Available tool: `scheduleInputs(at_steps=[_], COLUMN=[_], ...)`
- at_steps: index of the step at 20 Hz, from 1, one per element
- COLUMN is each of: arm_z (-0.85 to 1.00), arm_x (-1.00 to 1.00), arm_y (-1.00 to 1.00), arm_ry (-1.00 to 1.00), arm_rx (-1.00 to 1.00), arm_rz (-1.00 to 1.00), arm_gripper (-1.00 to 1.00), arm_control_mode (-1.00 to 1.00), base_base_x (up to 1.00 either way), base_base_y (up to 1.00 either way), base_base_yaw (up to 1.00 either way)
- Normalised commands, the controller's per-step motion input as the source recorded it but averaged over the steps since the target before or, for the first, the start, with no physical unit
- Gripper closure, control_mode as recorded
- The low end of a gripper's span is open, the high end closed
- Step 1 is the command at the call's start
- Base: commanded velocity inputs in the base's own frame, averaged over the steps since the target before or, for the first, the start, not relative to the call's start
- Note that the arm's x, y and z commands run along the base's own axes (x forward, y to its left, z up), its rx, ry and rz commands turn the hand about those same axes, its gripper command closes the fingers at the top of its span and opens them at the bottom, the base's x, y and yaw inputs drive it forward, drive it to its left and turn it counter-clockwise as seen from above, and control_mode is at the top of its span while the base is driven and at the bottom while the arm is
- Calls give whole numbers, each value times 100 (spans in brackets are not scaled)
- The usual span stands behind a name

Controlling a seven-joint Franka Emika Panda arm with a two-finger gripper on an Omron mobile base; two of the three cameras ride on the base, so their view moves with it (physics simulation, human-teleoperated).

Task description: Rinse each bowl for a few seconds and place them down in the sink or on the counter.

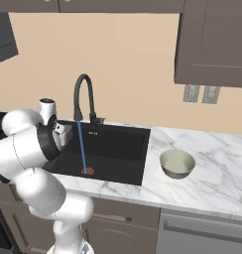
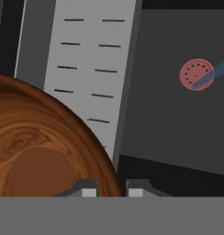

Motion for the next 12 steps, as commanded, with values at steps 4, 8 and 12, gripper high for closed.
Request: scheduleInputs(at_steps=[4,8,12], arm_z=[-21,-20,-13], arm_x=[4,4,6], arm_y=[0,0,0], arm_ry=[0,0,0], arm_rx=[0,0,0], arm_rz=[0,0,0], arm_gripper=[100,100,100], arm_control_mode=[-100,-100,-100], base_base_x=[0,0,0], base_base_y=[0,0,0], base_base_yaw=[0,0,0])
